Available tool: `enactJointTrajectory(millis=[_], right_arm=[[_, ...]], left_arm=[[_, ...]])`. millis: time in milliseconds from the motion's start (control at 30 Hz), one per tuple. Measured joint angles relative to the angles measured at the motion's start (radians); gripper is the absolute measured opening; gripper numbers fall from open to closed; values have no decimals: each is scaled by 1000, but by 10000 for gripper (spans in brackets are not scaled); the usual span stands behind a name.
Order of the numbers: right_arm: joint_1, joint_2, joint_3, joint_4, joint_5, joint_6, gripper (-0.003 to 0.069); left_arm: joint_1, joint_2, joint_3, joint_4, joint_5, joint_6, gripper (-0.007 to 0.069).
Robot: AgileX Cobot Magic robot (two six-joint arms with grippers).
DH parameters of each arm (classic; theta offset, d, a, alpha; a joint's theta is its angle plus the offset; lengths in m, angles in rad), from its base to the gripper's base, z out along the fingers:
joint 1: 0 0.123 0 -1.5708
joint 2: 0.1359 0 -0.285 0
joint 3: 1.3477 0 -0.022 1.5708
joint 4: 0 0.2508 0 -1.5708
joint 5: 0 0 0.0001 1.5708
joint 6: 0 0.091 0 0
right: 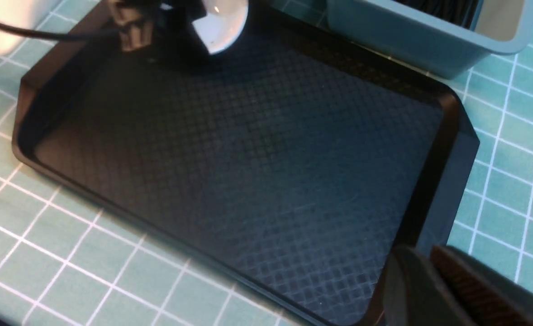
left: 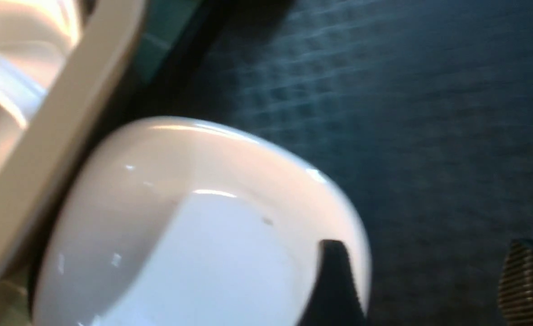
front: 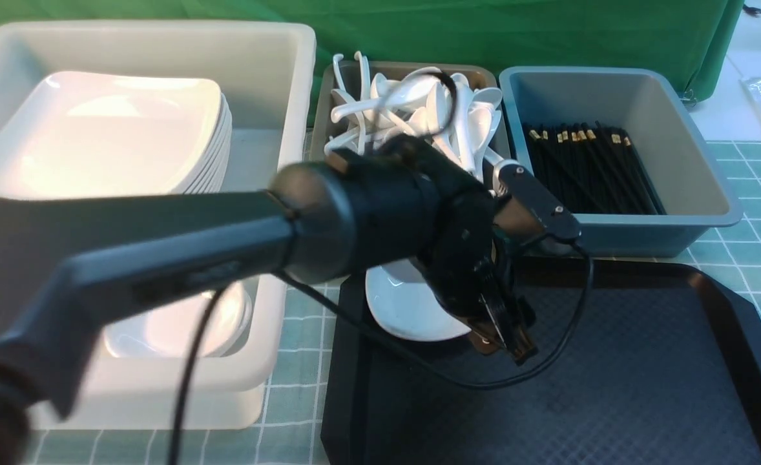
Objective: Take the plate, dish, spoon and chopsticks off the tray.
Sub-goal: Use the left arm to grab a small plate from the dinner plate
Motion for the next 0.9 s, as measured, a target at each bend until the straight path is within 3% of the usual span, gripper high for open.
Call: enactJointTrajectory(millis=[67, 200, 433, 467, 500, 567, 600, 800, 900], right_arm=[[0, 0, 0, 0, 0, -14, 90], [0, 0, 0, 0, 0, -39, 90], [0, 0, 0, 0, 0, -53, 90], [0, 0, 0, 0, 0, -53, 90], [0, 0, 0, 0, 0, -53, 90], [0, 0, 0, 0, 0, -53, 90], [0, 0, 0, 0, 0, -53, 90], [0, 0, 0, 0, 0, -53, 90], [0, 0, 0, 0, 0, -53, 90]], left_arm=[[0, 45, -7, 50, -35, -48, 535], [0, 89, -8, 116, -52, -105, 545], [0, 125, -8, 148, -52, -181, 472], [0, 125, -8, 143, -52, -210, 389], [0, 125, -8, 142, -50, -213, 379], [0, 125, -8, 129, -39, -219, 212], [0, 124, -12, 135, -39, -215, 174], [-9, 72, -21, 53, 39, -169, 127], [-37, 12, -18, 19, 99, -143, 66]])
